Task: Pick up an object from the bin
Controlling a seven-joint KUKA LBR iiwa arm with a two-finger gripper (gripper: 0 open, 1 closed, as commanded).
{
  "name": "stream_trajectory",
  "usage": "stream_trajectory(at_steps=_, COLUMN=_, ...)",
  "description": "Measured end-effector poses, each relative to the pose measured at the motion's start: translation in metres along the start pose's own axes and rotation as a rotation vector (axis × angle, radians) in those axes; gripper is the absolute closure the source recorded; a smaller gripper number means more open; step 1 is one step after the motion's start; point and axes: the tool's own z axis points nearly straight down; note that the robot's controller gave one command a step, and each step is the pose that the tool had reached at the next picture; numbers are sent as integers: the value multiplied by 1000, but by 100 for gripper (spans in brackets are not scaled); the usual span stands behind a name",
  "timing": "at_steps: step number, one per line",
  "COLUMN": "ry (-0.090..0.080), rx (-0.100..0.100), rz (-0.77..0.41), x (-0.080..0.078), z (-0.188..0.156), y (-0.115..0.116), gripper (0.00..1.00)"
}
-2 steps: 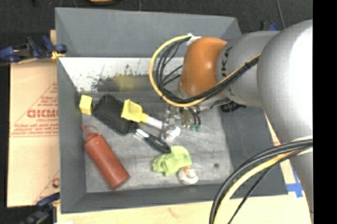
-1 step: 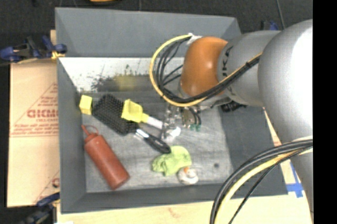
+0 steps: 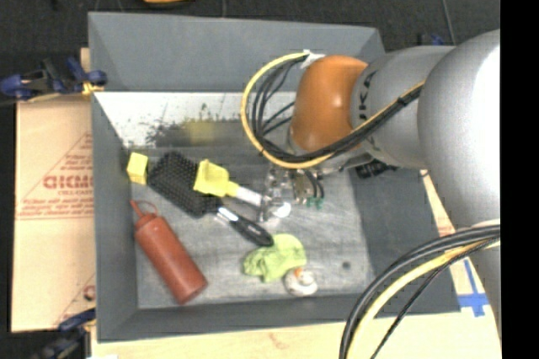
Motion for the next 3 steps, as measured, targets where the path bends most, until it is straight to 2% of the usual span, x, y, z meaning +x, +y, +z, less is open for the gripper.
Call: stream_trajectory(at_steps=3, ry=-1, rx=-1, rz=-2, x=-1, z=-43, y=0, gripper=100)
